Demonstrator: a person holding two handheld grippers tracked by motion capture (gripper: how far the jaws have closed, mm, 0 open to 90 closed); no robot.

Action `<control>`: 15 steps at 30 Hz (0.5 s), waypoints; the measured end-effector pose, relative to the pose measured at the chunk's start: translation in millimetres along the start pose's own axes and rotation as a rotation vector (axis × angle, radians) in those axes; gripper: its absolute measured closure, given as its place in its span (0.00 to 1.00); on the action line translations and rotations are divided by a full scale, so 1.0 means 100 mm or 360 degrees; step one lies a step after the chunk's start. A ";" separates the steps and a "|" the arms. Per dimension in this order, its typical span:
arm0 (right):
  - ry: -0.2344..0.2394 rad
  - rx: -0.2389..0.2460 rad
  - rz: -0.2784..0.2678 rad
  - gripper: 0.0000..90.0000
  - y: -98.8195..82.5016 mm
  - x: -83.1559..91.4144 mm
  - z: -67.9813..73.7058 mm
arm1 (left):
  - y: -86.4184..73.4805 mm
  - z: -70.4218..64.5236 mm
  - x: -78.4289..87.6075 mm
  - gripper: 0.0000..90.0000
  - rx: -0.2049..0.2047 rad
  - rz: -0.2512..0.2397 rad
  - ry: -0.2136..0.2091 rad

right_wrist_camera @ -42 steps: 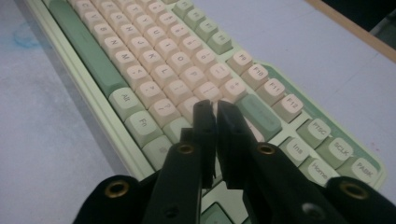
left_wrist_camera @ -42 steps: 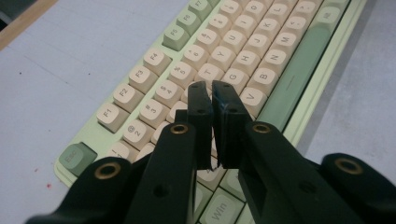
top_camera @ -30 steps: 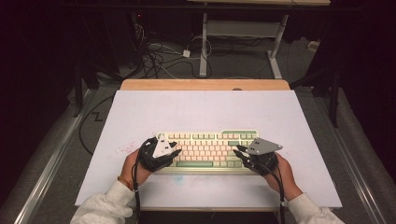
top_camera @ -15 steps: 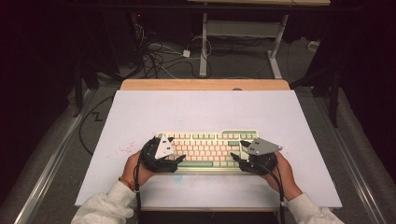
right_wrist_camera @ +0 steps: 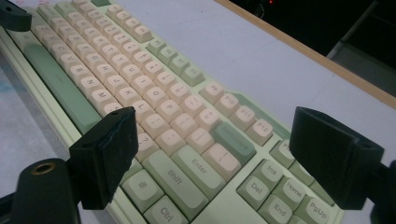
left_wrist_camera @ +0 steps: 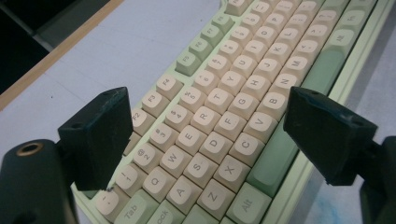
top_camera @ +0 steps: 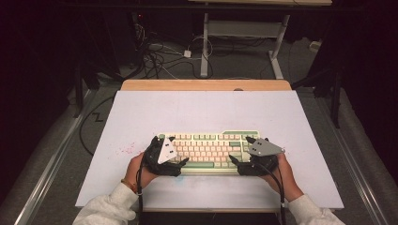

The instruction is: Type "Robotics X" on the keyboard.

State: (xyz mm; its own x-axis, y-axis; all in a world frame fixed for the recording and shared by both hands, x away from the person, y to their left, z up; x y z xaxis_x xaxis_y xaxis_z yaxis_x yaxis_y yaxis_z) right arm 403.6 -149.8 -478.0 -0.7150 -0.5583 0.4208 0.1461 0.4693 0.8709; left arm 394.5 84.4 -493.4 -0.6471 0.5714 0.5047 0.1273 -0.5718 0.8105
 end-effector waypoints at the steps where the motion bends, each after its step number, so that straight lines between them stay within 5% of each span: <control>1: 0.0004 -0.0005 -0.0003 0.18 0.01 0.01 0.00 | 0.01 0.00 0.00 0.17 0.0001 -0.0005 -0.0006; 15: -0.0070 0.0082 -0.0044 0.18 0.08 0.14 -0.03 | 0.07 0.05 0.17 0.17 -0.0037 -0.0094 0.0097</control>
State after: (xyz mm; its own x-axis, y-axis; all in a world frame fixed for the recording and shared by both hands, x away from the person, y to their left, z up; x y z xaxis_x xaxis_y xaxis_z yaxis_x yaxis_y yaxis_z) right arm 397.0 -155.8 -464.7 -0.7480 -0.5414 0.3839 0.0911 0.4892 0.8674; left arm 388.5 92.9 -477.3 -0.6976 0.5680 0.4367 0.0708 -0.5519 0.8309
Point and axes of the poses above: each handheld gripper's, and its own axes: x roughly backward along the jaws, y roughly out of its top, z roughly to its left, the point moved 9 cm from there along -x, roughly forward along the jaws, and after that the axes turned 5 degrees about -z, right-handed, at the moved point
